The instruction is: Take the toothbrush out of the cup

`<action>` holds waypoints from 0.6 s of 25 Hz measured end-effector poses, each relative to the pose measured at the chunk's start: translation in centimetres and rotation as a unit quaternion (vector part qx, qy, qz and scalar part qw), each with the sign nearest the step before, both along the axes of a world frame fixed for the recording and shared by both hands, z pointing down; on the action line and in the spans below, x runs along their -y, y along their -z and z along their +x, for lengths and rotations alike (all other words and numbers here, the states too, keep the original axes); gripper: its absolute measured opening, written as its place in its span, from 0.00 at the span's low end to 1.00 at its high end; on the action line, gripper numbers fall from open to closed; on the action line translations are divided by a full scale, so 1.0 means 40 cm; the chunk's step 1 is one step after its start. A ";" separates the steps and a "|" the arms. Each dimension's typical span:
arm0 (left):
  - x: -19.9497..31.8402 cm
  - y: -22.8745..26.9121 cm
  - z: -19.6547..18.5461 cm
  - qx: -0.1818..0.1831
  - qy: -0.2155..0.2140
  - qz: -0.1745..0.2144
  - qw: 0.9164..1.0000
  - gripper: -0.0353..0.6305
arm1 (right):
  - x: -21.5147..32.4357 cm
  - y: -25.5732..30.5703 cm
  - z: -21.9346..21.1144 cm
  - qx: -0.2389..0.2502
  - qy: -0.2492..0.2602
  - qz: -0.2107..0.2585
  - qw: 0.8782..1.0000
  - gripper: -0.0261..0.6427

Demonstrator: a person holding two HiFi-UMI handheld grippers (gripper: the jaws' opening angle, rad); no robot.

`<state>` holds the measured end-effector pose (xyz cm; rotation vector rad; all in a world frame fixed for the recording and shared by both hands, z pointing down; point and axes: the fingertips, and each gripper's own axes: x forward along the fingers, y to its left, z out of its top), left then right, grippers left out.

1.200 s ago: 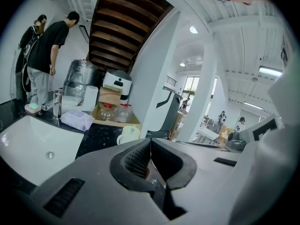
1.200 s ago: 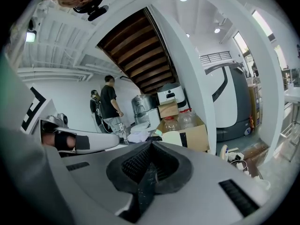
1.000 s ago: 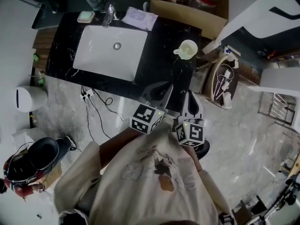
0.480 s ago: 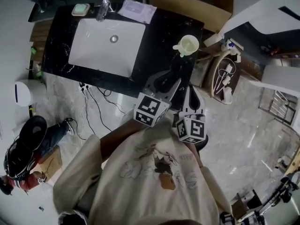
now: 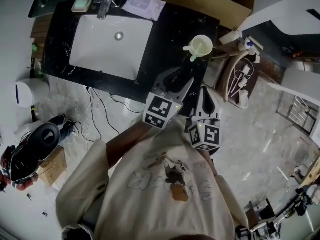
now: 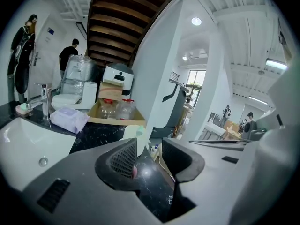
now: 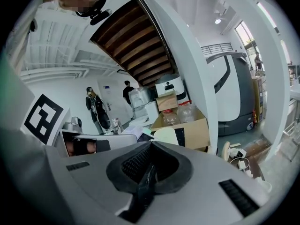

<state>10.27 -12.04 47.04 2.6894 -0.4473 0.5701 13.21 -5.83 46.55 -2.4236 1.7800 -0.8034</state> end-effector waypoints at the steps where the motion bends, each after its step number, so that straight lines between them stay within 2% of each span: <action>1: 0.006 -0.004 0.004 0.003 0.001 0.001 1.000 0.30 | 0.005 -0.004 0.003 0.001 0.002 -0.001 1.000 0.06; 15: 0.074 -0.082 0.080 0.035 0.007 0.020 0.999 0.30 | 0.048 -0.056 0.056 0.022 0.015 -0.018 1.000 0.06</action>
